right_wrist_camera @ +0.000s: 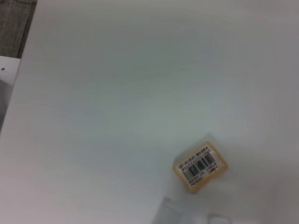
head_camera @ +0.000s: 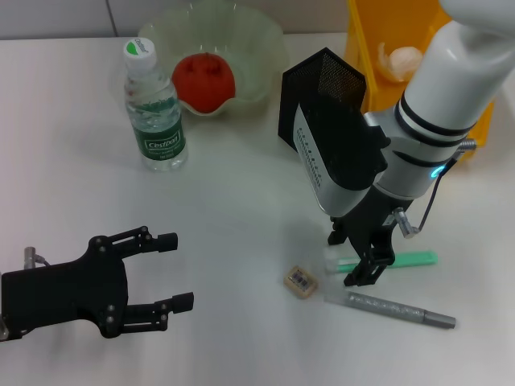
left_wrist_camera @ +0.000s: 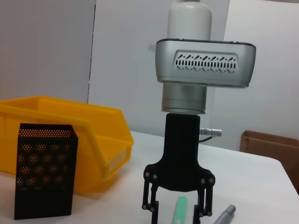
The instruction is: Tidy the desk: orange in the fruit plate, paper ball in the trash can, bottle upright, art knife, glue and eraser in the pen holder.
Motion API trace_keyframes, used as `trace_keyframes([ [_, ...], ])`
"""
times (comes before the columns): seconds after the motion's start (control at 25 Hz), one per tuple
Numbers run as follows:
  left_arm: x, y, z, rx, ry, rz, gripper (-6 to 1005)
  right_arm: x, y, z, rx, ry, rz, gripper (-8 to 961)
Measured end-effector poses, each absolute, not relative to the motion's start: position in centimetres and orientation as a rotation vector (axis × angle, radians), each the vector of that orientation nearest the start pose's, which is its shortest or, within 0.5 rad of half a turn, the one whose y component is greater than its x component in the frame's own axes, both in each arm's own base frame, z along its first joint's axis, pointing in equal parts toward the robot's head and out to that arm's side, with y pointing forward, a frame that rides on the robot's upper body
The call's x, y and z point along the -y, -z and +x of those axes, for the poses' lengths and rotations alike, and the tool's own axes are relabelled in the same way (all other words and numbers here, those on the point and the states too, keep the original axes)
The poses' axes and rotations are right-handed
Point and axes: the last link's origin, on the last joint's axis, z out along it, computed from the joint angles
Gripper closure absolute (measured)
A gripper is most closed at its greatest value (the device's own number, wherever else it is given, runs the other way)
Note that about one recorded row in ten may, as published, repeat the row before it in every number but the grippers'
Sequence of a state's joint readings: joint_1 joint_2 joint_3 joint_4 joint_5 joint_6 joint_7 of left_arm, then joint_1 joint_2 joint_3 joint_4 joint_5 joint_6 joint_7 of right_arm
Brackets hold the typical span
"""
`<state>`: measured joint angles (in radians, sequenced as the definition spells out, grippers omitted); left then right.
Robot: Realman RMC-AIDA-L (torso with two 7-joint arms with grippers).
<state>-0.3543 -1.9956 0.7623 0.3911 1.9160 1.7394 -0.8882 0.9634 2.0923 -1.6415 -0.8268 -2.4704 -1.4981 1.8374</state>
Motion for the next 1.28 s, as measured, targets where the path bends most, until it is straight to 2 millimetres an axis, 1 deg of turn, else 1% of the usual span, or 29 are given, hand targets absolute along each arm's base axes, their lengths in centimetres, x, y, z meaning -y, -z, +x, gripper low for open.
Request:
trace_keyframes([
  [0.12,-23.83,1.00,-31.31,0.359,0.850,-2.803,168,-35.35,8.74,15.09,0.282,0.977,-3.120,207],
  [0.32,-23.81,1.03,-31.28,0.359,0.852,-2.804,168,-35.31,8.88,15.31,0.285,0.980,-3.113,332],
  [0.52,-23.79,1.04,-31.25,0.358,0.855,-2.804,168,-35.29,8.87,15.31,0.286,0.976,-3.112,387],
  [0.96,-23.85,0.95,-31.22,0.357,0.856,-2.802,169,-35.24,8.88,15.37,0.296,0.978,-3.113,614],
  [1.2,-23.91,0.92,-31.19,0.356,0.857,-2.801,169,-35.26,8.88,15.30,0.305,0.978,-3.112,760],
  [1.28,-23.93,0.91,-31.18,0.355,0.857,-2.801,169,-35.27,8.87,15.29,0.306,0.978,-3.112,767],
])
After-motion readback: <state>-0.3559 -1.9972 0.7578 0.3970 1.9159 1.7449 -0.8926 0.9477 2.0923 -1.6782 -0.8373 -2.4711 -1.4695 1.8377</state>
